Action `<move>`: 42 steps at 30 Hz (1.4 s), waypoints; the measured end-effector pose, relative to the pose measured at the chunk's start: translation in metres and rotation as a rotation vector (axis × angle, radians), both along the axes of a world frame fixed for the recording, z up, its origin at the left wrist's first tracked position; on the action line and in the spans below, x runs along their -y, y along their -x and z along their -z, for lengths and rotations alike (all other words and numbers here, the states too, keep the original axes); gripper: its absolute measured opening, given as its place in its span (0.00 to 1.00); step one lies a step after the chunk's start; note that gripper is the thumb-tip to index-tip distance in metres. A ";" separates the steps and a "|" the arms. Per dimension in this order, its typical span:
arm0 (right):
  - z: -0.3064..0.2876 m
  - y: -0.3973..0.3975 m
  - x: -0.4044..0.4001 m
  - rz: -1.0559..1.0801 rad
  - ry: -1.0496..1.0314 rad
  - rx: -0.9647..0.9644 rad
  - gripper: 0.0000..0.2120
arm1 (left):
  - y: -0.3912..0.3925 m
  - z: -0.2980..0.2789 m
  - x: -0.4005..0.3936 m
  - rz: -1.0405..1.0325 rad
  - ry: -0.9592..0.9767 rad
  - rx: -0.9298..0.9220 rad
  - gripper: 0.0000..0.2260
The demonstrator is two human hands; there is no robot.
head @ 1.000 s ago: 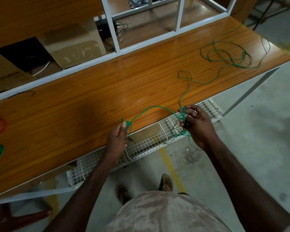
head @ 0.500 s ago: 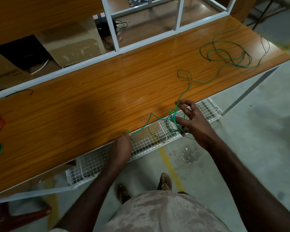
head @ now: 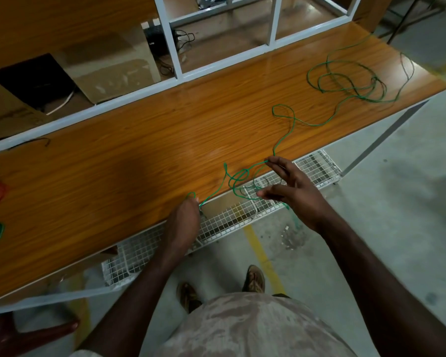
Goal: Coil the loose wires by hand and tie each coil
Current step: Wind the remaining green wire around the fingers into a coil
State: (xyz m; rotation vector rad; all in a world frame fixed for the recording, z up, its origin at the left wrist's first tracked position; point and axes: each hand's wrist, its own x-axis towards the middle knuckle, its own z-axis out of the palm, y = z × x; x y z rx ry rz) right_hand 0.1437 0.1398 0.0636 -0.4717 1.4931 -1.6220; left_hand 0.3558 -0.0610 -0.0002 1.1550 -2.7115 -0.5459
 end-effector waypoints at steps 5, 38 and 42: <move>0.006 0.002 0.001 0.042 -0.071 -0.228 0.33 | 0.009 -0.002 0.001 -0.021 -0.005 -0.089 0.15; 0.029 0.042 -0.009 0.475 0.093 -0.147 0.07 | 0.013 -0.016 0.054 -0.467 -0.506 -0.701 0.23; 0.023 0.041 -0.005 0.498 0.168 -0.019 0.06 | 0.015 -0.018 0.047 -0.452 -0.509 -0.694 0.20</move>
